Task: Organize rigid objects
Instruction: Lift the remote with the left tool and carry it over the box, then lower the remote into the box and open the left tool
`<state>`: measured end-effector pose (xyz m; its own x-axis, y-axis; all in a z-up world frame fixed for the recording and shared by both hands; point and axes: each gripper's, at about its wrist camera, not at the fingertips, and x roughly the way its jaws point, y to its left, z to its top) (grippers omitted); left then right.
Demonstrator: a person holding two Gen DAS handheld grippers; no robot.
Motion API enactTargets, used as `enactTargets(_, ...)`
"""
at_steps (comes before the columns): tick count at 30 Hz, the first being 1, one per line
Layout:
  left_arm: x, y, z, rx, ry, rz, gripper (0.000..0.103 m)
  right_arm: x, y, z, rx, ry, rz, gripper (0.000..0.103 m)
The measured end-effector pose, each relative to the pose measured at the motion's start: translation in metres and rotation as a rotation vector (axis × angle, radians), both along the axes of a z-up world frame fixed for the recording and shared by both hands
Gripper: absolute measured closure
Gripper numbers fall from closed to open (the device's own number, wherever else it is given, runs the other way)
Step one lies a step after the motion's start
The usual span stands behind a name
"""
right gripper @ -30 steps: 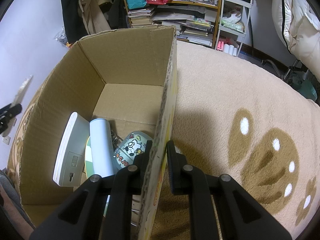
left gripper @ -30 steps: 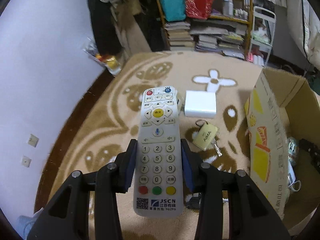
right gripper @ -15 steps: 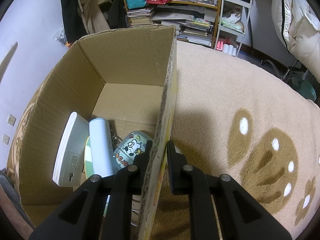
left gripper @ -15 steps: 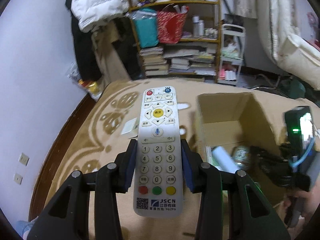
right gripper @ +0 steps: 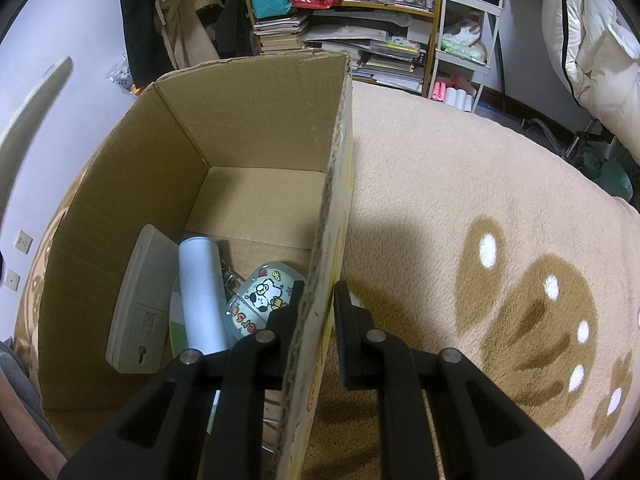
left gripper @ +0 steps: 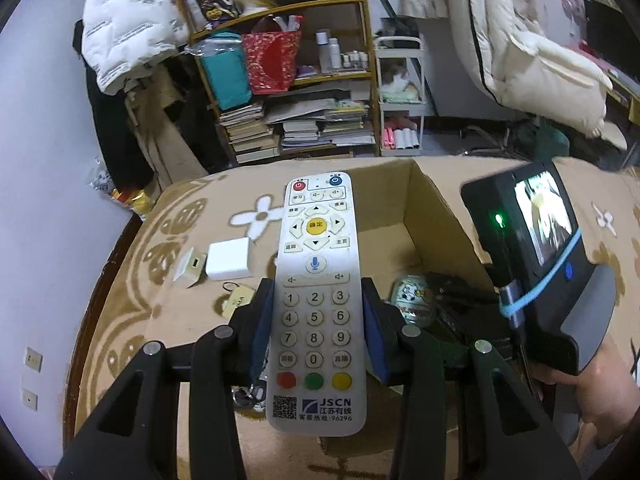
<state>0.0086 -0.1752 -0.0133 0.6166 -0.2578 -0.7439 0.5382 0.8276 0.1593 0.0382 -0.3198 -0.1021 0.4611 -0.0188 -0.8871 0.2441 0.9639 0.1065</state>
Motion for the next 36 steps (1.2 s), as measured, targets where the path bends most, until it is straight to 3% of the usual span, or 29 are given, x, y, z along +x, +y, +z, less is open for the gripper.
enactTargets(12, 0.007, 0.0, -0.03, 0.017, 0.08, 0.014, 0.063, 0.0, -0.005, 0.001, -0.01, 0.028, -0.039, 0.089)
enactTargets(19, -0.002, -0.007, -0.025, 0.07, -0.022, -0.007, 0.064, 0.001, -0.006, -0.001, -0.004, 0.041, -0.051, 0.089)
enactTargets(25, 0.0, 0.004, -0.011, 0.074, -0.057, -0.007, 0.063, 0.001, -0.004, -0.001, -0.005, 0.039, -0.052, 0.089)
enactTargets(27, 0.006, 0.014, -0.005, 0.072, -0.066, 0.011, 0.053, 0.001, -0.004, -0.001, -0.005, 0.04, -0.053, 0.089)
enactTargets(28, 0.01, 0.021, -0.002, 0.07, -0.074, 0.03, 0.041, 0.001, -0.004, -0.001, -0.006, 0.04, -0.054, 0.089)
enactTargets(29, 0.014, 0.028, 0.001, 0.067, -0.086, 0.048, 0.035, 0.001, -0.005, -0.002, -0.006, 0.04, -0.056, 0.089)
enactTargets(32, 0.031, 0.048, 0.003, 0.096, -0.125, 0.136, 0.024, 0.002, -0.005, -0.002, -0.003, 0.039, -0.064, 0.089)
enactTargets(36, 0.051, 0.07, -0.005, 0.124, -0.11, 0.198, 0.009, 0.001, -0.003, -0.002, -0.003, 0.036, -0.066, 0.089)
